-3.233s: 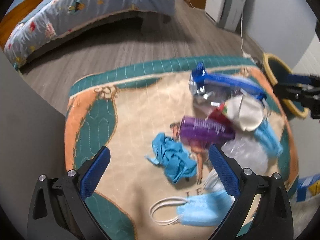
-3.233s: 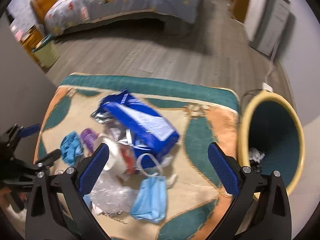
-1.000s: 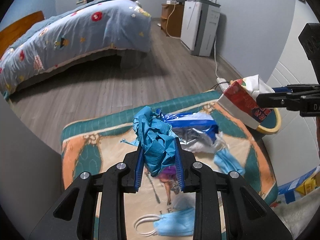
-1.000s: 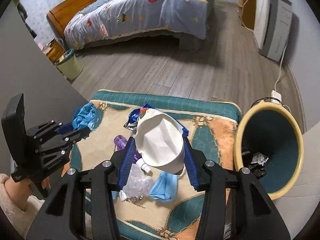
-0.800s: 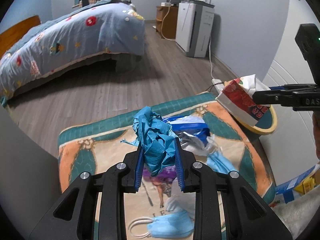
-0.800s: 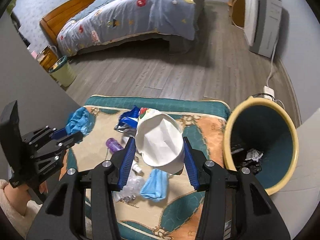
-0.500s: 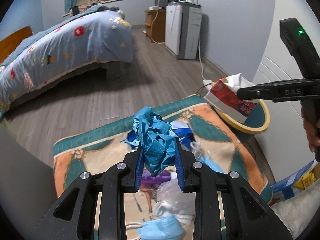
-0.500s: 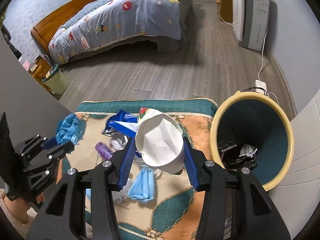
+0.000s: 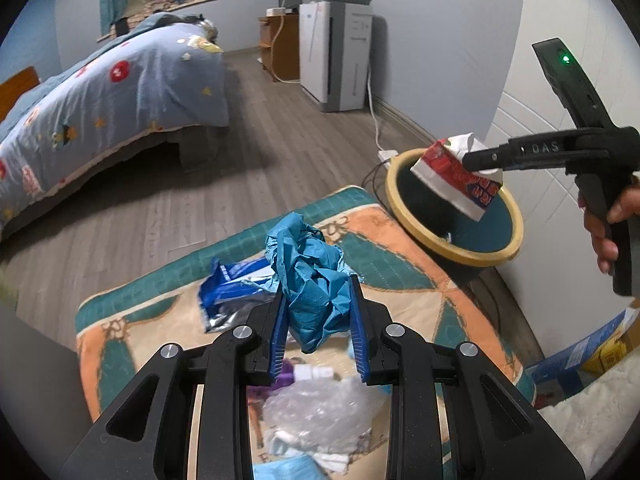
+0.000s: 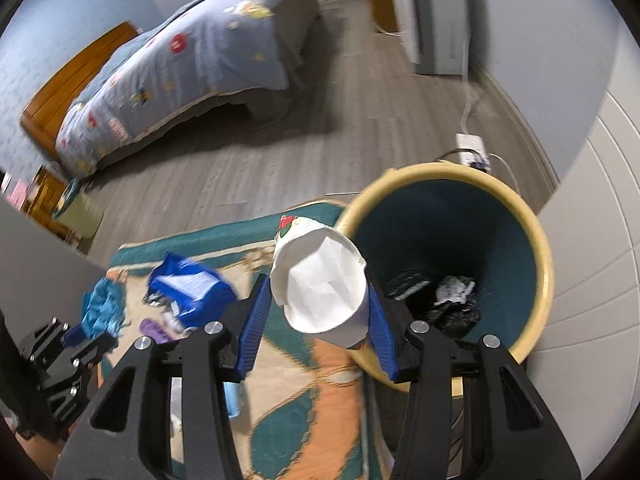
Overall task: Collect trash
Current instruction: 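Carry the paper cup and blue glove over the bin and open both tools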
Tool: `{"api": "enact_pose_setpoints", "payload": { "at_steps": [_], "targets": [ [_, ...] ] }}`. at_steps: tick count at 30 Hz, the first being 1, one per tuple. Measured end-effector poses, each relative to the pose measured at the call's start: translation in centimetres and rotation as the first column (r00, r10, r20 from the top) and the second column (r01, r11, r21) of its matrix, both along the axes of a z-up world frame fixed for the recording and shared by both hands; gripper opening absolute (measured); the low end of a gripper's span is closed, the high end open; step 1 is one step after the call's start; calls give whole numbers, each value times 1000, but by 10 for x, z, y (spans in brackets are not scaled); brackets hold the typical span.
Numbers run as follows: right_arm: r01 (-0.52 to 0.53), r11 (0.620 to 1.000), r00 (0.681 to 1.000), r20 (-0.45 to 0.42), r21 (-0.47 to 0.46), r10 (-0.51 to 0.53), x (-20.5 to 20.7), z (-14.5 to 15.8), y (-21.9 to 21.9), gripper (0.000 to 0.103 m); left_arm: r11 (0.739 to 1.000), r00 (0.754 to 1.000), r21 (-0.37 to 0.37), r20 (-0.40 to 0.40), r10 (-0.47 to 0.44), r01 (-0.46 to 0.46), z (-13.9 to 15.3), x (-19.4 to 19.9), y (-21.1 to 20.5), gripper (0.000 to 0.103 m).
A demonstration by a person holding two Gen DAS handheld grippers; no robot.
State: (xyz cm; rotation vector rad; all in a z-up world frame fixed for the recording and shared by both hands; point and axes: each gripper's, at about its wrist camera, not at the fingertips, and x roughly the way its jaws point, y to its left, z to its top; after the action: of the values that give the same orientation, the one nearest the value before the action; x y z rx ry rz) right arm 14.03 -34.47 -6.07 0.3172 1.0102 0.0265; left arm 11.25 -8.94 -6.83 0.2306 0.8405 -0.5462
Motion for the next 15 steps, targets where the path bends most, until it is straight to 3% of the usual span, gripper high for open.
{"api": "enact_pose_setpoints", "payload": {
  "at_steps": [15],
  "targets": [
    [191,981,980,-47,-43,-193,-6,-32,-88,47,997,997,19,13,-74,73,-11,6,-64,29]
  ]
}}
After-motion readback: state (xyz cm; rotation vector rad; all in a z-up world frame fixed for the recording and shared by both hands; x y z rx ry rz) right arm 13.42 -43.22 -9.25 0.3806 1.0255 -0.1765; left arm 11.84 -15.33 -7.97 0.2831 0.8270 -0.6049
